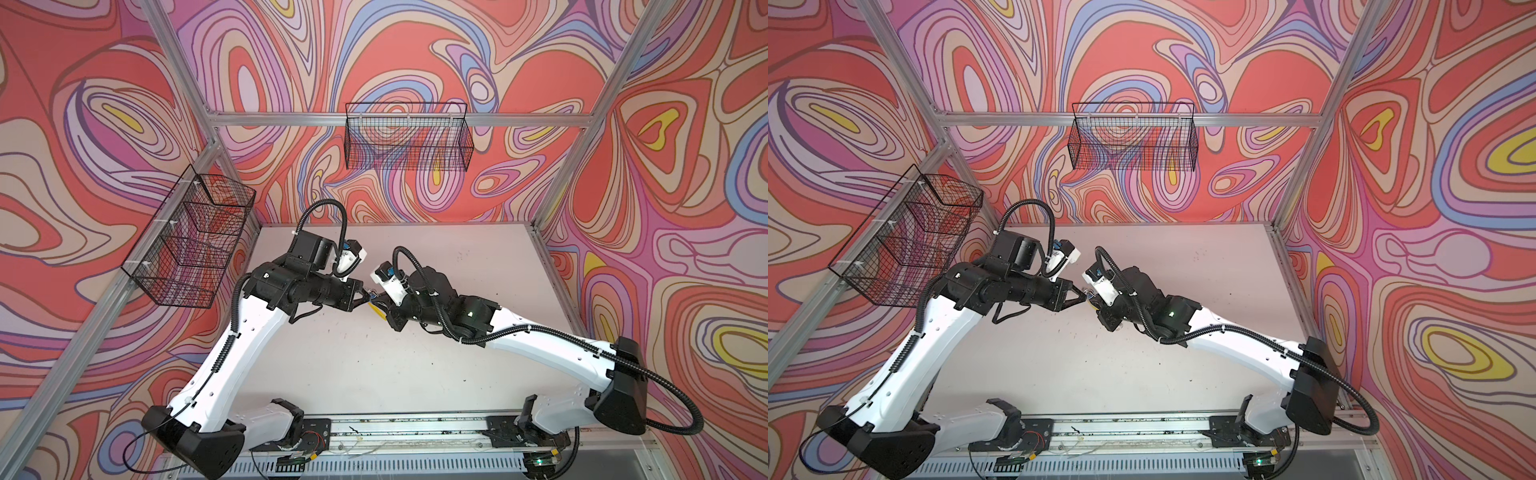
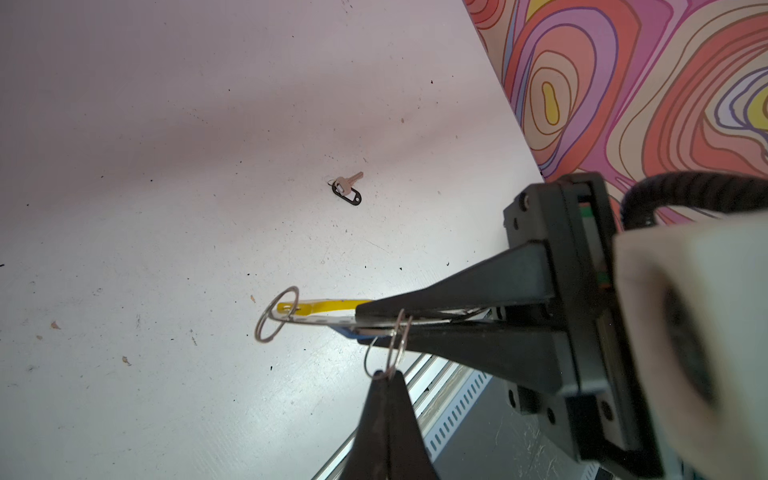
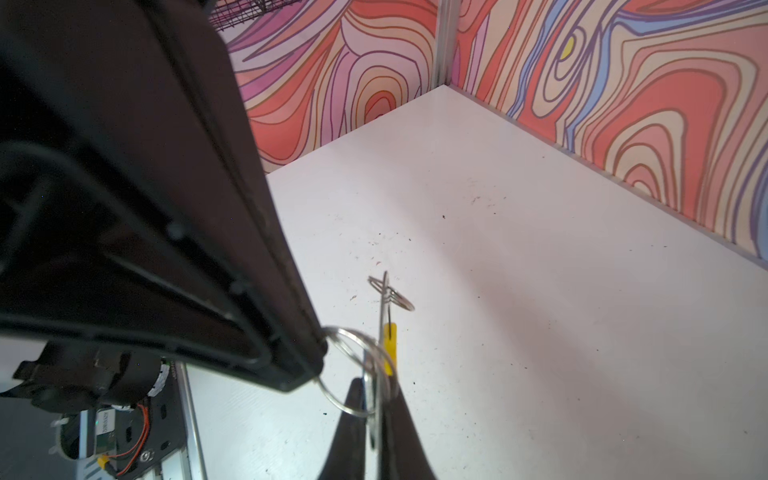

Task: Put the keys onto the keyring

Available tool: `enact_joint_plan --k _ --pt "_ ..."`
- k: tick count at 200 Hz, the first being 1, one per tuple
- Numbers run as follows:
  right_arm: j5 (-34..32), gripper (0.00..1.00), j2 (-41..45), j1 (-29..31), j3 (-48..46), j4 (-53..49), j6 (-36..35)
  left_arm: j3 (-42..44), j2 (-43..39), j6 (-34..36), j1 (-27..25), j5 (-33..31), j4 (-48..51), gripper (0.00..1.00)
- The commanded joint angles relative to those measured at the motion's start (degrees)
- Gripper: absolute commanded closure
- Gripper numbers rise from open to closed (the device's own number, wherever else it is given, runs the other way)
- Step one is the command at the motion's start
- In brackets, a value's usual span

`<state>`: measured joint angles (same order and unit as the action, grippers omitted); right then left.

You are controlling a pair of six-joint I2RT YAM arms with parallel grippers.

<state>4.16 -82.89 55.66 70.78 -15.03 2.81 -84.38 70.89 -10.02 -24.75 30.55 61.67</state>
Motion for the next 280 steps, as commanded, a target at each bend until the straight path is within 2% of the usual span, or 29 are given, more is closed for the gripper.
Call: enact_joint_plan --k 1,35,63,76,85,91,105,116,123,135,168,194,240,280 --pt "4.7 1.0 -1.5 -2.2 0.2 -1.2 2.0 -0.4 -2.7 2.3 0.2 -0.7 4.7 1.0" --pt "14.5 1.0 0.9 -2.7 -2.4 5.0 7.4 2.8 -9.0 1.5 0.2 1.4 -3.0 1.0" --pt "19.6 1.0 3.3 -4.0 -3.5 8.1 10.6 4.5 -12.8 1.1 0.2 1.9 -5.7 1.0" --pt "22.1 1.0 3.9 -5.5 -4.2 9.1 11.9 4.8 -14.2 0.9 0.5 1.9 -7.0 0.82" --pt "24.1 1.0 4.4 -6.9 -5.0 10.2 12.9 5.3 -15.5 0.2 1.4 0.9 -8.4 0.57" --pt "25.8 1.0 4.9 -8.2 -5.9 11.6 13.9 5.7 -16.4 -0.3 2.3 0.2 -9.4 0.46" --pt "30.9 1.0 6.0 -11.5 -8.4 16.0 17.2 7.0 -18.6 -2.0 4.8 -2.8 -11.7 0.33" --pt "34.1 1.0 7.0 -13.8 -10.7 20.6 20.5 8.7 -19.9 -3.5 6.6 -4.9 -13.3 0.28" --pt "36.4 1.0 7.4 -15.1 -12.0 24.2 22.9 10.4 -20.8 -4.7 7.8 -4.7 -14.8 0.27" --pt "39.3 1.0 7.6 -16.6 -13.7 30.5 27.1 14.6 -22.2 -7.7 9.0 -0.6 -19.3 0.26" --pt "42.0 1.0 6.6 -16.9 -15.9 40.9 34.0 24.0 -21.6 -15.8 9.0 10.6 -32.5 0.29" --pt "43.2 1.0 5.3 -17.0 -18.0 51.2 40.7 28.3 -21.3 -17.9 9.0 11.7 -38.4 0.3" --pt "43.9 1.0 1.2 -17.5 -21.0 65.1 49.6 31.7 -19.4 -22.3 8.9 20.8 -48.2 0.32" --pt "44.9 1.0 -1.2 -18.5 -21.7 72.9 54.4 32.7 -19.8 -23.4 8.9 22.3 -48.7 0.35"
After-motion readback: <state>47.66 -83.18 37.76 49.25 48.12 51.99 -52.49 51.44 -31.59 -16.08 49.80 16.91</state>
